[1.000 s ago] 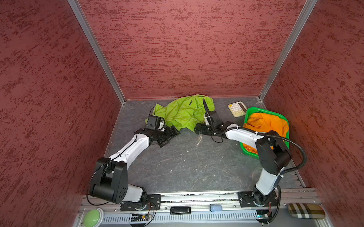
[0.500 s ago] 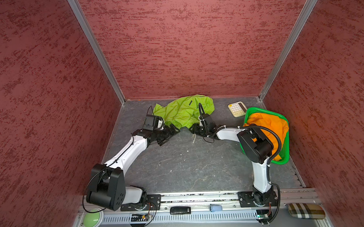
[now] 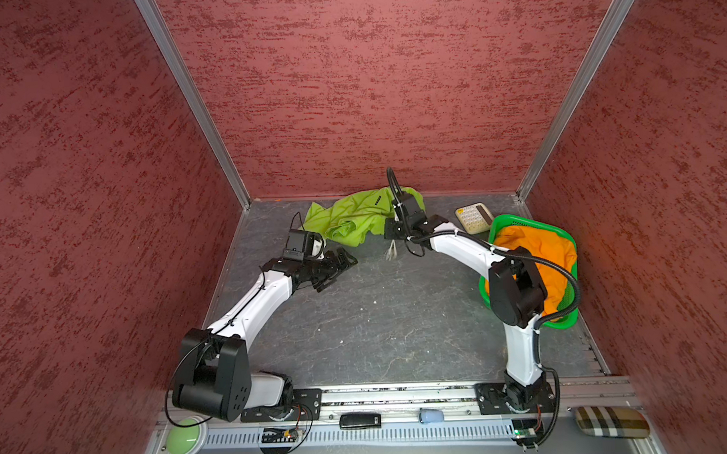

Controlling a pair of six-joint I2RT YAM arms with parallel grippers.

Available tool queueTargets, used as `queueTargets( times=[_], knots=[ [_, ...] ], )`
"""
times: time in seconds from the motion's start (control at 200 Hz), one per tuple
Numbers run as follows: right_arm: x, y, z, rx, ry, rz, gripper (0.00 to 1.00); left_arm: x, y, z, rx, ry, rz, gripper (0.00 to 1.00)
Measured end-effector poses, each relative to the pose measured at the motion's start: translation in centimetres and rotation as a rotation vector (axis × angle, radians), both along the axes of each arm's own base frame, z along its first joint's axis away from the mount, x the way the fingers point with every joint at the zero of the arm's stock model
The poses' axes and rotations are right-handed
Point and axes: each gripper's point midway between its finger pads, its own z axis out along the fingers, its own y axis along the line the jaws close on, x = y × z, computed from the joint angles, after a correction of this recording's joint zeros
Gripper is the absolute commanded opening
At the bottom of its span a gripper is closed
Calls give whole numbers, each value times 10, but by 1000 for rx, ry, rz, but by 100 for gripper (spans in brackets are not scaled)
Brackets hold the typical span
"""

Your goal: Fold and stack the shorts

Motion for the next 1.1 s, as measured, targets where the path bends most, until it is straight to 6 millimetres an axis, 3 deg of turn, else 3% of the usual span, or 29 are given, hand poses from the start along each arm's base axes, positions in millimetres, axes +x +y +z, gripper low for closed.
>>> queueTargets(
  times=[0.11, 0.245, 0.301, 0.361, 0.451, 0.641, 0.751, 0.877, 1.097],
  knots=[
    [7, 0, 78, -19, -119, 33, 0, 7, -5, 17, -18, -34, -2, 99],
    [-3, -3, 170, 12, -243, 70, 0, 20, -16, 46, -47, -111, -14, 99],
    [-9, -5, 197, 23, -288, 82, 0, 23, -20, 54, -60, -132, -12, 99],
    [-15, -9, 213, 17, -319, 92, 0, 25, -22, 58, -69, -142, -10, 99],
    [-18, -16, 207, -25, -298, 103, 0, 26, -22, 58, -74, -140, 0, 99],
    [-20, -27, 140, -132, -119, 134, 0, 27, -27, 58, -80, -142, -9, 99],
    [-20, -21, 122, -121, -64, 163, 0, 28, -43, 64, -80, -159, -51, 99],
    [-21, -8, 130, -52, -60, 197, 0, 24, -59, 72, -72, -192, -103, 99],
    [-27, 9, 180, 102, -137, 237, 0, 15, -74, 72, -48, -220, -159, 99]
  ],
)
